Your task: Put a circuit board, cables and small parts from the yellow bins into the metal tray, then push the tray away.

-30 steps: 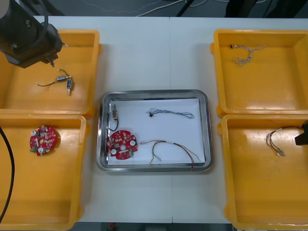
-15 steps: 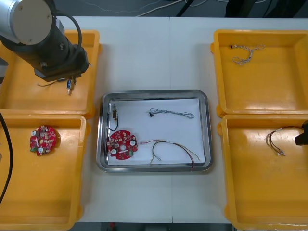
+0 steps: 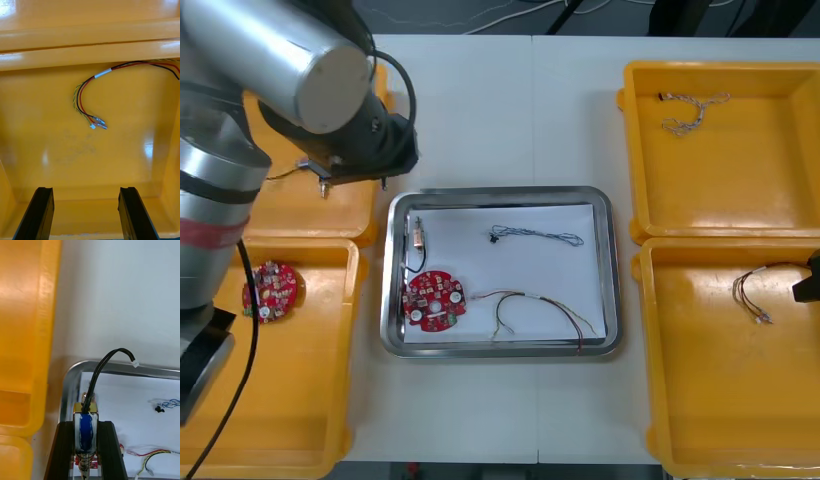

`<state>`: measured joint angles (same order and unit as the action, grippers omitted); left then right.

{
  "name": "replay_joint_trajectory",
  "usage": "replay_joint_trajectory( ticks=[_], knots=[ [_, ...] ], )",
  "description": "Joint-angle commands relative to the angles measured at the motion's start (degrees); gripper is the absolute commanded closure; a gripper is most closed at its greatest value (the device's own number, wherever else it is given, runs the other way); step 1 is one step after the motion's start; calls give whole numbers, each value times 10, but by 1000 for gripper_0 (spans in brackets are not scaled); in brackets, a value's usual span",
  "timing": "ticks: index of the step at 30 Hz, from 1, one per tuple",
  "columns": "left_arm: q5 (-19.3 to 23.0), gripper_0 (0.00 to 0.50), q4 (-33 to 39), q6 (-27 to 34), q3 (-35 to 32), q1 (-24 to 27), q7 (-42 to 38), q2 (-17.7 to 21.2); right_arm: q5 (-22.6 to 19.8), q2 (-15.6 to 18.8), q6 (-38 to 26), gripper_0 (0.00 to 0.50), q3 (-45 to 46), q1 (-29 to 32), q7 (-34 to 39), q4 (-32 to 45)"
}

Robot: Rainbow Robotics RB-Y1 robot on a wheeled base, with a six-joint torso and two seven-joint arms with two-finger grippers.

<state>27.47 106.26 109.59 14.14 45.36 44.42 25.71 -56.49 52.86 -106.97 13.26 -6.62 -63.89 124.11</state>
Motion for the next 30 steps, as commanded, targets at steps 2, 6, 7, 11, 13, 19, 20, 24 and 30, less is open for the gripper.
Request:
replay_joint_trajectory(
  ticks=[2, 6, 7, 11, 13, 19, 20, 24, 30],
  knots=[
    [-33, 500, 33, 4, 26, -32, 1, -53, 4, 5, 3, 0, 19, 7, 11, 15],
    [-51, 500, 65, 4, 45, -65, 4, -63, 4, 5, 3, 0, 19, 7, 11, 15],
    [-53, 500, 74, 4, 51, -74, 6, -63, 4, 5, 3, 0, 19, 7, 11, 15],
    [-61, 500, 93, 4, 63, -98, 8, -63, 4, 5, 3, 0, 19, 7, 11, 15],
    [-70, 500, 97, 4, 73, -108, 10, -65, 4, 5, 3, 0, 19, 7, 11, 15],
    [-102, 500, 90, 4, 90, -123, 20, -72, 4, 5, 3, 0, 19, 7, 11, 15],
    [-102, 500, 89, 4, 89, -124, 21, -74, 4, 5, 3, 0, 19, 7, 11, 15],
    [-105, 500, 82, 4, 91, -125, 25, -77, 4, 5, 3, 0, 19, 7, 11, 15],
    [-102, 500, 72, 4, 91, -126, 29, -78, 4, 5, 3, 0, 19, 7, 11, 15]
  ],
)
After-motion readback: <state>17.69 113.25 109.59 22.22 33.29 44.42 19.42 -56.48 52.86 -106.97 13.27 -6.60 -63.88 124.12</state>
